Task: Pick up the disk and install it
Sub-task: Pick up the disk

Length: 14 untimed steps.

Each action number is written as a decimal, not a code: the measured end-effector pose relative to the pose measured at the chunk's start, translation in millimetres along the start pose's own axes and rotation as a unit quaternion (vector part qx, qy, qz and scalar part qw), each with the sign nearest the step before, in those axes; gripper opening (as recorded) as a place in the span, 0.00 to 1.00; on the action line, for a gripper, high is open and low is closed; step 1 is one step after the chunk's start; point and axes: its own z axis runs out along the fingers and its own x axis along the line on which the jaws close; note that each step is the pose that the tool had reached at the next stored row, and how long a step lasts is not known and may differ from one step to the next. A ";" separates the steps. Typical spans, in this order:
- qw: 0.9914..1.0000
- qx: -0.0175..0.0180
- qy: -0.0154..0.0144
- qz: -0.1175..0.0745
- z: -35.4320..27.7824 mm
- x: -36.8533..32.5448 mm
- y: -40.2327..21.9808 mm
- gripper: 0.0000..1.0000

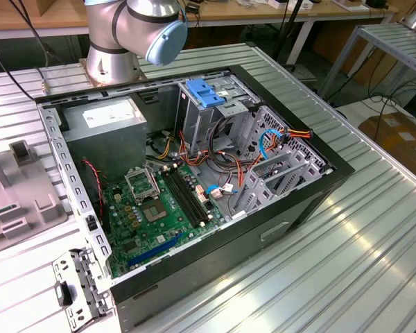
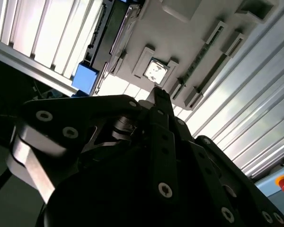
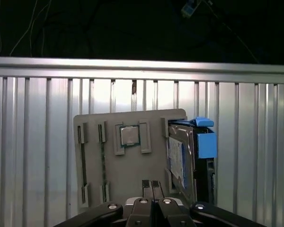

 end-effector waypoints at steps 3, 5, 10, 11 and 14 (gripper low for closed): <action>1.000 0.000 0.000 -0.011 0.0 0.0 0.0 0.11; 1.000 0.000 0.001 -0.019 0.0 0.0 0.0 0.11; 0.999 -0.001 0.001 -0.048 0.0 0.0 0.0 0.11; 0.999 -0.001 0.001 -0.052 0.0 0.0 0.0 0.11; 0.997 -0.002 0.002 -0.071 0.0 0.0 0.0 0.11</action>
